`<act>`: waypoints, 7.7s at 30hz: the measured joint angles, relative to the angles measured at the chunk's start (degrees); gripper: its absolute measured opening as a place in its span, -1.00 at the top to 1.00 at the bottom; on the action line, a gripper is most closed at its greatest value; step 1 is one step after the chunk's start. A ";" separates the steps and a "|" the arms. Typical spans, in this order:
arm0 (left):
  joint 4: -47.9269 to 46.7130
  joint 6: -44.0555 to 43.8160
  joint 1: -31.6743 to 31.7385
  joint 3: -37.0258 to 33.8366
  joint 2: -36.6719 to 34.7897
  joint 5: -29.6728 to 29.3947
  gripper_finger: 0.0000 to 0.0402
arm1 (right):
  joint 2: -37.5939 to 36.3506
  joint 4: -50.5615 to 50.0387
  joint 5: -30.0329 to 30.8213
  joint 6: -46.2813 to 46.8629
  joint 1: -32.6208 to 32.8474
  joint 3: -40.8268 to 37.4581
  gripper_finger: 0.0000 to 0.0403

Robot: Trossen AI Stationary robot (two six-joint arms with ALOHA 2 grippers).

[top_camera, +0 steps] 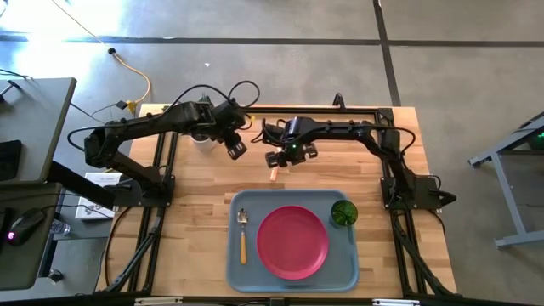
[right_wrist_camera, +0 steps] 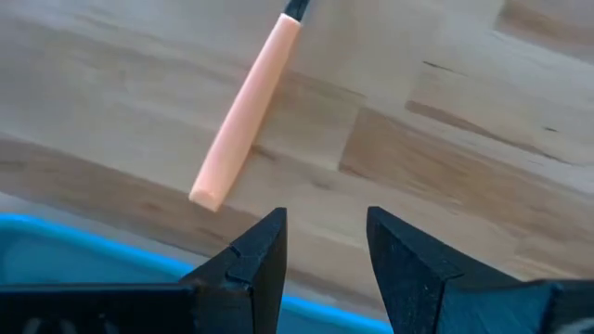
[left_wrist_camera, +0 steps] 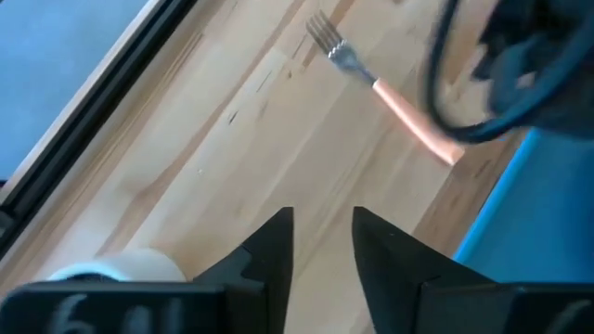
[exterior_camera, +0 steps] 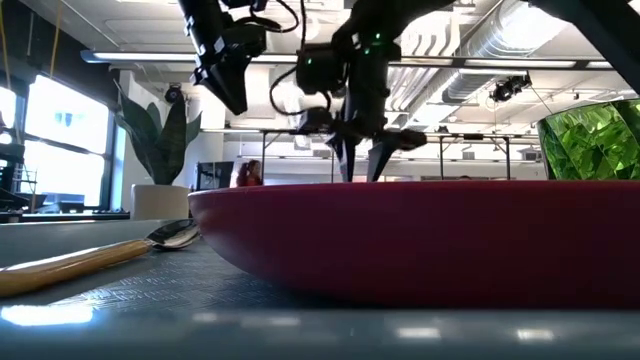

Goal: Pick and place plate/cup/fork/spoon on tray
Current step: Put the yellow fork on the blue tray

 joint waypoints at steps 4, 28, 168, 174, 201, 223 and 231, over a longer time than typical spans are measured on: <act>-1.00 -1.11 0.00 -0.02 0.27 -0.17 0.29 | -2.64 -2.31 2.55 1.25 1.30 0.00 0.31; 1.05 -16.00 -3.45 -0.02 0.25 -1.06 0.03 | -25.57 -11.54 21.10 -7.06 3.09 0.00 0.31; 19.96 -31.66 -8.84 9.88 41.08 -3.87 0.78 | -35.06 -13.95 21.86 -39.09 -13.33 -0.04 0.31; 19.36 -31.41 -8.91 9.73 40.51 -2.07 0.75 | -35.06 -13.95 21.86 -39.09 -13.33 -0.04 0.31; 10.61 -47.56 -19.43 9.66 27.43 -1.45 0.75 | -35.06 -15.33 21.45 -38.43 -13.20 -0.07 0.31; -3.12 -82.08 -36.71 9.73 24.20 -7.39 0.74 | -35.09 -17.11 21.14 -31.65 -13.20 -0.07 0.31; -3.63 -92.37 -43.11 9.73 24.20 -13.13 0.74 | -35.09 -20.90 22.06 -31.21 -13.20 -0.07 0.31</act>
